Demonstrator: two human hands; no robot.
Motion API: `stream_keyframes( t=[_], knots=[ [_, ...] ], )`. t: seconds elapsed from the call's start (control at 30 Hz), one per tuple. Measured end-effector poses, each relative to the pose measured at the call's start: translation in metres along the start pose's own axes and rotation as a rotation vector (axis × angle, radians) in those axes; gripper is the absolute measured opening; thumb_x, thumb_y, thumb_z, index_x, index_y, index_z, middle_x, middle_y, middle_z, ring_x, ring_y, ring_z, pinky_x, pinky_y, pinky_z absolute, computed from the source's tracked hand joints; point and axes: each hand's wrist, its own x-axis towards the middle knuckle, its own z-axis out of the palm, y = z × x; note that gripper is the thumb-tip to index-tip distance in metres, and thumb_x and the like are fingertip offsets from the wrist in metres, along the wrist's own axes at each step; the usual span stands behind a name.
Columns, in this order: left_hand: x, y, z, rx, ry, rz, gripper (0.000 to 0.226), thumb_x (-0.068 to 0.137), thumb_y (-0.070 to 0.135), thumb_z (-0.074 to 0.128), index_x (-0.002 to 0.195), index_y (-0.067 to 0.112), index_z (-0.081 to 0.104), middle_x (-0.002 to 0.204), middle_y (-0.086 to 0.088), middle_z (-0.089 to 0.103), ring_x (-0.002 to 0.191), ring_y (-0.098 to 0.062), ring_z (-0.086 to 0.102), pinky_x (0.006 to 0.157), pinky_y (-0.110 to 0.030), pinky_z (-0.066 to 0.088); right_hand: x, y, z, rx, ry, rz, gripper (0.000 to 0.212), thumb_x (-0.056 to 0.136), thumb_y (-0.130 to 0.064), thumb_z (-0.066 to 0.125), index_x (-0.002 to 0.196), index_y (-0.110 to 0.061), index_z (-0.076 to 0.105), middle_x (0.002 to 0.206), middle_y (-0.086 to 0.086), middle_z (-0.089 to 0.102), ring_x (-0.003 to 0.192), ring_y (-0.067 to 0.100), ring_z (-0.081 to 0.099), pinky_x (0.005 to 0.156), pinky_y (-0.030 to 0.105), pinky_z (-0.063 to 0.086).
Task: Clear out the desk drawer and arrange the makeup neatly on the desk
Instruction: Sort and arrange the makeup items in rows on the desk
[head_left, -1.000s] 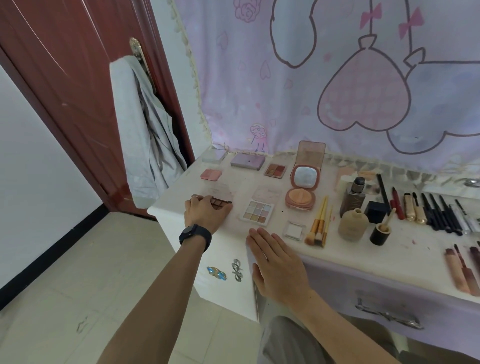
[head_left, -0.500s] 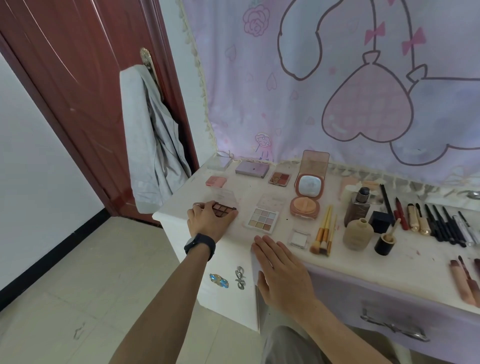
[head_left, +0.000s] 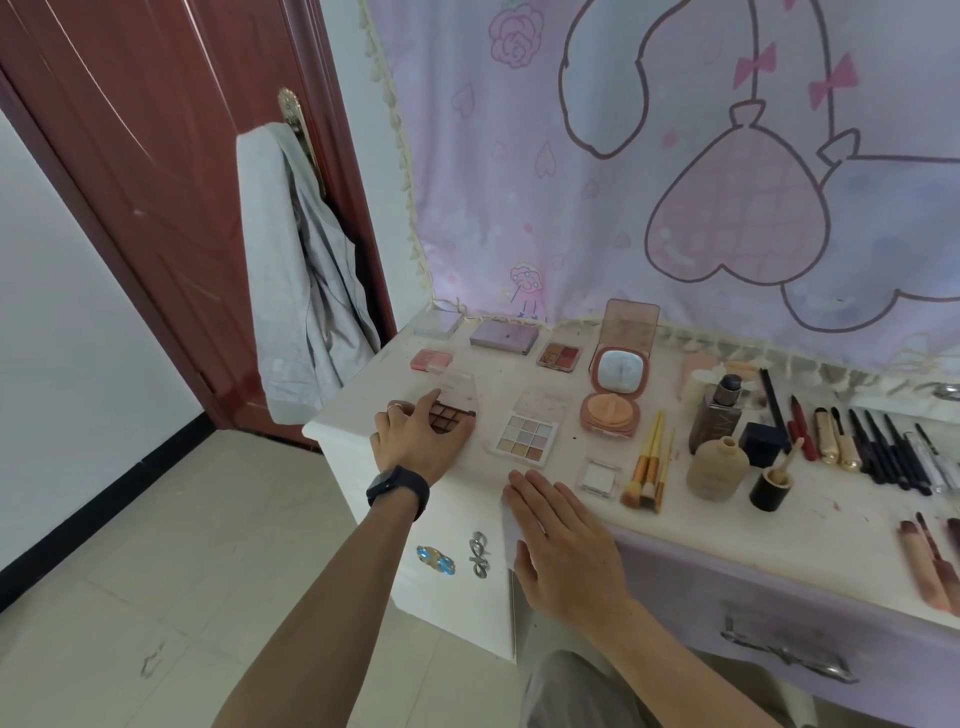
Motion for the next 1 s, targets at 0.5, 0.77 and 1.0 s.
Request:
stream_keyframes(
  t=[0.5,0.77,1.0],
  knots=[
    [0.028,-0.04,-0.041,-0.236,0.041,-0.033,0.039,0.092,0.028,0.06,0.13,0.021,0.054,0.127,-0.007,0.053,0.121,-0.026,0.046,0.094,-0.039,0.047,0.011,-0.007,-0.01,-0.073,-0.098,-0.106,0.061,0.087,-0.03,0.044,0.143,-0.009,0.055,0.153,0.01,0.048,0.143,0.026,0.044,0.117,0.043,0.03],
    [0.087,-0.042,-0.042,-0.106,-0.147,0.036,0.045,0.095,0.032,0.058,0.139,0.026,0.049,0.134,-0.012,0.051,0.11,-0.024,0.053,0.085,-0.03,0.042,0.063,-0.024,0.005,-0.104,-0.203,-0.281,0.077,0.069,-0.036,0.081,0.138,-0.007,0.061,0.149,0.011,0.052,0.14,0.026,0.048,0.114,0.039,0.04],
    [0.136,-0.021,-0.028,-0.074,-0.233,0.152,0.043,0.095,0.044,0.058,0.137,0.034,0.054,0.131,-0.012,0.056,0.112,-0.027,0.056,0.082,-0.027,0.041,0.058,-0.023,0.02,-0.191,-0.173,-0.334,0.056,0.084,-0.032,0.055,0.132,-0.005,0.065,0.153,0.013,0.046,0.144,0.03,0.042,0.118,0.041,0.036]
  ],
)
